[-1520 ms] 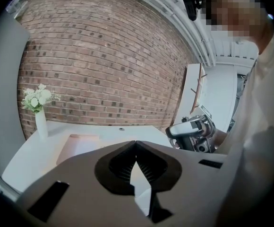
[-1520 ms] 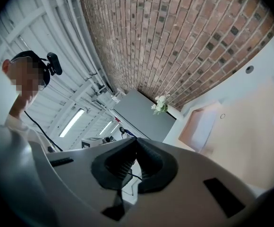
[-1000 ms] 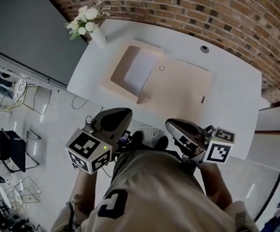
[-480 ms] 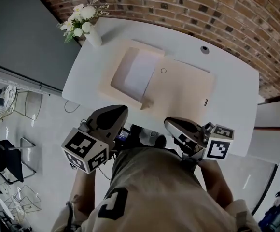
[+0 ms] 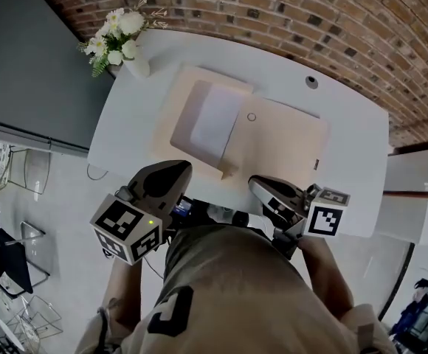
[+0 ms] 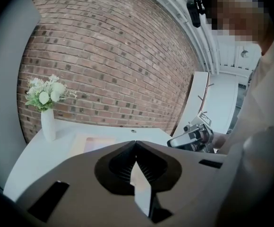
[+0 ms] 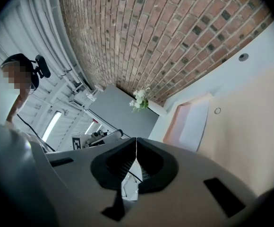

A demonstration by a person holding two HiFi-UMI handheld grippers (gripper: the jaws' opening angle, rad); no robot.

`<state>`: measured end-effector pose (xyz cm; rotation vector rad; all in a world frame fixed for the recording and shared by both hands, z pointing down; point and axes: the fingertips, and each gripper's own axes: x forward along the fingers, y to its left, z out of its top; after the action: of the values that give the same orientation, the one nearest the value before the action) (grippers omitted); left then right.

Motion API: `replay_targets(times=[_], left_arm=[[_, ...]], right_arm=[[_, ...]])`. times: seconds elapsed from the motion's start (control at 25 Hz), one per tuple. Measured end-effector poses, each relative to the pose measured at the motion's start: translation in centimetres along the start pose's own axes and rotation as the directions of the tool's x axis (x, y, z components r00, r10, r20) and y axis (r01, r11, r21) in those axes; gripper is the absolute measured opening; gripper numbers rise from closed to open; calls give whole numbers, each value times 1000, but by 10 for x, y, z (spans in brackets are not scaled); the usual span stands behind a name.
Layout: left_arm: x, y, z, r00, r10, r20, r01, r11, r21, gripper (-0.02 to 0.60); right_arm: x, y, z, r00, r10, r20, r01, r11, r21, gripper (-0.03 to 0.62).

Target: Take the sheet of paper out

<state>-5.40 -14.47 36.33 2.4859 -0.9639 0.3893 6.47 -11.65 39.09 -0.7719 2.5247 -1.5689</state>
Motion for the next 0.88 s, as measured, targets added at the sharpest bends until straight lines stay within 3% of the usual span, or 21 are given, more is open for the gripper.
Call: replay_targets(times=[0.24, 0.4, 0.44, 0.52, 0.64, 0.88], left_arm=[[-1, 20, 1, 1000, -26, -2, 26, 1000, -14, 14], [0, 27, -1, 999, -48, -6, 48, 999, -19, 14], [0, 28, -1, 998, -55, -5, 55, 998, -20, 14], [-1, 31, -1, 998, -66, -3, 66, 998, -23, 14], [-4, 39, -1, 997, -72, 0, 72, 997, -25, 14], [-9, 51, -3, 997, -75, -6, 75, 996, -39, 14]], right_arm=[[24, -38, 1, 993, -113, -38, 113, 994, -5, 25], [34, -71, -1, 987, -158, -36, 161, 980, 114, 27], [36, -79, -1, 985, -166, -40, 170, 974, 151, 56], [41, -94, -1, 983, -176, -49, 183, 960, 213, 221], [51, -123, 1, 979, -195, -56, 203, 941, 271, 263], [77, -175, 6, 982, -187, -34, 180, 861, 475, 319]])
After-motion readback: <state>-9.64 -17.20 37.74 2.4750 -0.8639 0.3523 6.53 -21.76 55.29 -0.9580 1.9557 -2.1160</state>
